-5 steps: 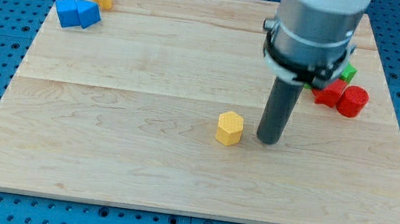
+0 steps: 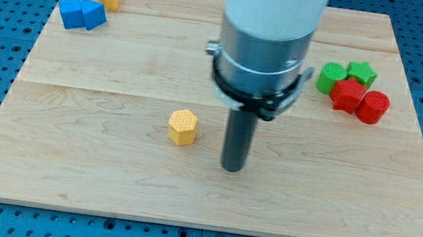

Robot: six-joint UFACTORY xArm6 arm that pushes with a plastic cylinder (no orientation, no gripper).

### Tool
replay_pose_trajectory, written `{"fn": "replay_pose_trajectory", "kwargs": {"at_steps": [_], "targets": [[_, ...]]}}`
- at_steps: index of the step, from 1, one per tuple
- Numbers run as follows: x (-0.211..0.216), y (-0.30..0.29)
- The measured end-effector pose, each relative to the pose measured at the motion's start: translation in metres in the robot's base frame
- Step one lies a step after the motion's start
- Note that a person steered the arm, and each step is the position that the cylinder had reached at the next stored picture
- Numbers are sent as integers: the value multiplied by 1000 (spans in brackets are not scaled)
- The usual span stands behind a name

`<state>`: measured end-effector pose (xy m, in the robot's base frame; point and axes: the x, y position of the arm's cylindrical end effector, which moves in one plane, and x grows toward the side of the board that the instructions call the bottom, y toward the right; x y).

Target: Push the yellow hexagon into the group of blue blocks and yellow heart

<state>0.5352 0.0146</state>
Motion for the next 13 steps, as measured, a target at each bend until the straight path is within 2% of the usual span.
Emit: {"fn": "replay_pose_trajectory", "kwargs": {"at_steps": [1,2,3,5,6,7,8,9,10,12,13], "targets": [[-19,-9],[-34,-51],[-63,-68],[-61,-108],[-88,-165],[-72,-167],[-91,-188],[-156,-191],[-155,-175],[-124,-236],[-163,-216]]}}
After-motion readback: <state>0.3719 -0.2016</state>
